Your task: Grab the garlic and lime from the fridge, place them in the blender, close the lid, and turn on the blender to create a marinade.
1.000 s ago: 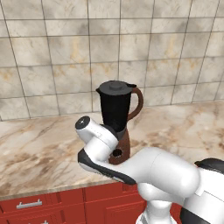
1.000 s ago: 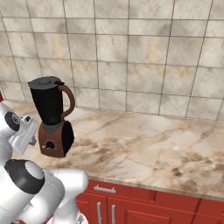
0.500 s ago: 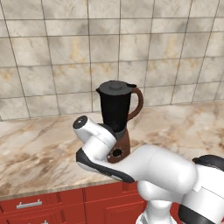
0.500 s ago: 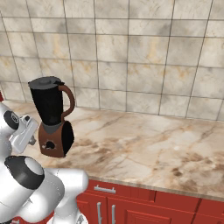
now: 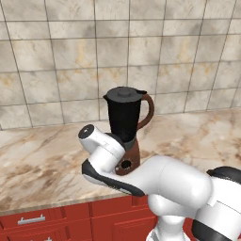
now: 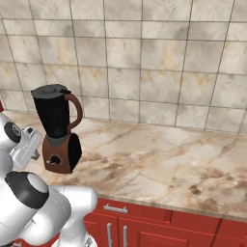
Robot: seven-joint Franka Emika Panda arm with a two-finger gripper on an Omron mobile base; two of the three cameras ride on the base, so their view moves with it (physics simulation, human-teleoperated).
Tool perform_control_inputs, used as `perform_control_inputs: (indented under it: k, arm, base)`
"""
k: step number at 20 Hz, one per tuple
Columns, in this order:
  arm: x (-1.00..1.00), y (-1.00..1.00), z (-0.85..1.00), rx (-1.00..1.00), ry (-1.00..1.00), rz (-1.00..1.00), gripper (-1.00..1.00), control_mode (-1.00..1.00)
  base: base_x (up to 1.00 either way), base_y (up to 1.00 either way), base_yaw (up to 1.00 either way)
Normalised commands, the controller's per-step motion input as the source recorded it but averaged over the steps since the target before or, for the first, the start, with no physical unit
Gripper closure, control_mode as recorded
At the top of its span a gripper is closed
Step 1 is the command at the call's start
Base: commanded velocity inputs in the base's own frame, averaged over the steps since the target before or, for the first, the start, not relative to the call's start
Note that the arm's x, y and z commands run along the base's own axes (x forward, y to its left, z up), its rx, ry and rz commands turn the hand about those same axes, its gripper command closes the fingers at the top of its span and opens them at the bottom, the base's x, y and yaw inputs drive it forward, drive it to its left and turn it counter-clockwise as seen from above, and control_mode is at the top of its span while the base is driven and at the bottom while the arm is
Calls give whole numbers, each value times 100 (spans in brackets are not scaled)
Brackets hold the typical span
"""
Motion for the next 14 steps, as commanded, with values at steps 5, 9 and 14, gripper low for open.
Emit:
perform_control_inputs:
  k: [5, 9, 14]
  arm:
    - [1, 1, -5, -2, 0, 0, 100, -100]
    - [1, 0, -17, -8, 0, 0, 100, -100]
    - [2, 3, -28, -9, -7, 0, 100, -100]
  base:
    - [0, 0, 0]
    - [0, 0, 0]
    - [0, 0, 0]
